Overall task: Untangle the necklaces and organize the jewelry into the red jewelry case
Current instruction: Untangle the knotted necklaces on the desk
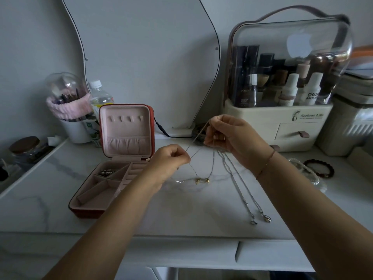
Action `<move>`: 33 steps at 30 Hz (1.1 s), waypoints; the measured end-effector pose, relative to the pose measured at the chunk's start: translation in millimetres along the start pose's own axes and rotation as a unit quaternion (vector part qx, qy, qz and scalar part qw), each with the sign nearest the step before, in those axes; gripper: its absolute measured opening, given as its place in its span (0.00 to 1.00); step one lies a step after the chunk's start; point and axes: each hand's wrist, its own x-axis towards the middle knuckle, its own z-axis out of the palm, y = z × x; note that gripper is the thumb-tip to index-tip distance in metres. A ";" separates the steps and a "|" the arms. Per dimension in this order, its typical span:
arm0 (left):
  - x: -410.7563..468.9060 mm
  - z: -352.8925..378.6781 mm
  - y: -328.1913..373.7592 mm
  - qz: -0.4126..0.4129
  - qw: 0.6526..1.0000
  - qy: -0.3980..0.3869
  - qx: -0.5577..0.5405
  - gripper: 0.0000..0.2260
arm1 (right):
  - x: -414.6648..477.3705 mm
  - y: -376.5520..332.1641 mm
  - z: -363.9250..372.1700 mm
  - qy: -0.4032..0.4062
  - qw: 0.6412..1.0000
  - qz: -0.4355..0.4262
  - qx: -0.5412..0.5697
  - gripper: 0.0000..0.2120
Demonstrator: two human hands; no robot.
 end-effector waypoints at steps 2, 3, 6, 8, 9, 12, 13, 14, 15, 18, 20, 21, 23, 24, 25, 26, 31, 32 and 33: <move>-0.2 -1.1 -2.8 -0.009 1.000 -0.003 -0.003 0.05 | 4.5 -7.3 0.2 0.009 1.000 -0.007 -0.021 0.08; -0.3 -1.8 -4.0 -0.014 1.000 -0.006 -0.005 0.05 | 6.4 -10.8 0.1 0.011 0.999 -0.012 -0.034 0.08; 0.1 -4.2 -7.2 -0.027 1.000 -0.010 -0.006 0.07 | 9.7 -19.8 0.8 0.007 0.998 -0.027 -0.050 0.08; -0.1 -5.3 -8.6 -0.035 0.999 -0.012 -0.013 0.08 | 10.4 -25.6 1.0 0.005 0.998 -0.036 -0.054 0.09; -0.4 -5.5 -9.3 -0.039 0.999 -0.011 -0.017 0.08 | 11.0 -28.6 0.2 0.008 0.998 -0.041 -0.053 0.09; -0.5 -5.9 -12.2 -0.050 0.998 -0.008 -0.025 0.08 | 13.0 -37.1 -2.4 0.015 0.997 -0.051 -0.052 0.09; -0.2 -5.6 -13.6 -0.058 0.998 -0.006 -0.038 0.09 | 13.7 -39.8 -3.0 0.015 0.997 -0.053 -0.056 0.09; 0.5 -5.0 -15.6 -0.066 0.997 -0.004 -0.050 0.09 | 14.1 -42.3 -2.8 0.013 0.997 -0.054 -0.059 0.09; 1.3 -4.1 -18.1 -0.074 0.996 0.000 -0.052 0.09 | 14.2 -45.0 -2.7 0.010 0.997 -0.056 -0.060 0.10; 2.4 -1.6 -25.0 -0.096 0.994 0.016 -0.045 0.07 | 13.9 -53.5 -2.3 0.004 0.997 -0.069 -0.047 0.11; 4.1 -1.2 -28.9 -0.106 0.992 0.031 -0.069 0.07 | 14.1 -57.4 -2.4 0.008 0.996 -0.078 -0.044 0.11; 5.0 -1.1 -30.3 -0.112 0.989 0.043 -0.087 0.07 | 14.5 -58.1 -2.9 0.011 0.996 -0.080 -0.045 0.11; 6.7 0.3 -32.6 -0.126 0.977 0.077 -0.156 0.07 | 14.5 -58.2 -3.4 0.009 0.996 -0.079 -0.041 0.11; 7.5 1.3 -33.0 -0.130 0.966 0.095 -0.200 0.07 | 14.2 -57.6 -3.6 0.004 0.996 -0.077 -0.033 0.11; 8.4 2.6 -32.6 -0.133 0.953 0.108 -0.249 0.07 | 13.5 -57.0 -4.3 -0.001 0.997 -0.073 -0.025 0.11; 8.5 4.0 -31.1 -0.134 0.936 0.112 -0.305 0.07 | 12.1 -56.4 -4.8 -0.006 0.998 -0.067 -0.019 0.11; 4.7 8.4 -19.8 -0.136 0.851 0.083 -0.501 0.07 | 8.7 -49.7 -8.3 -0.004 0.994 -0.057 -0.095 0.07; 3.8 8.8 -17.7 -0.129 0.846 0.078 -0.512 0.08 | 8.3 -48.8 -9.3 -0.002 0.993 -0.054 -0.105 0.06; 2.8 8.6 -15.5 -0.122 0.842 0.073 -0.521 0.08 | 8.3 -47.8 -10.8 -0.002 0.993 -0.048 -0.111 0.05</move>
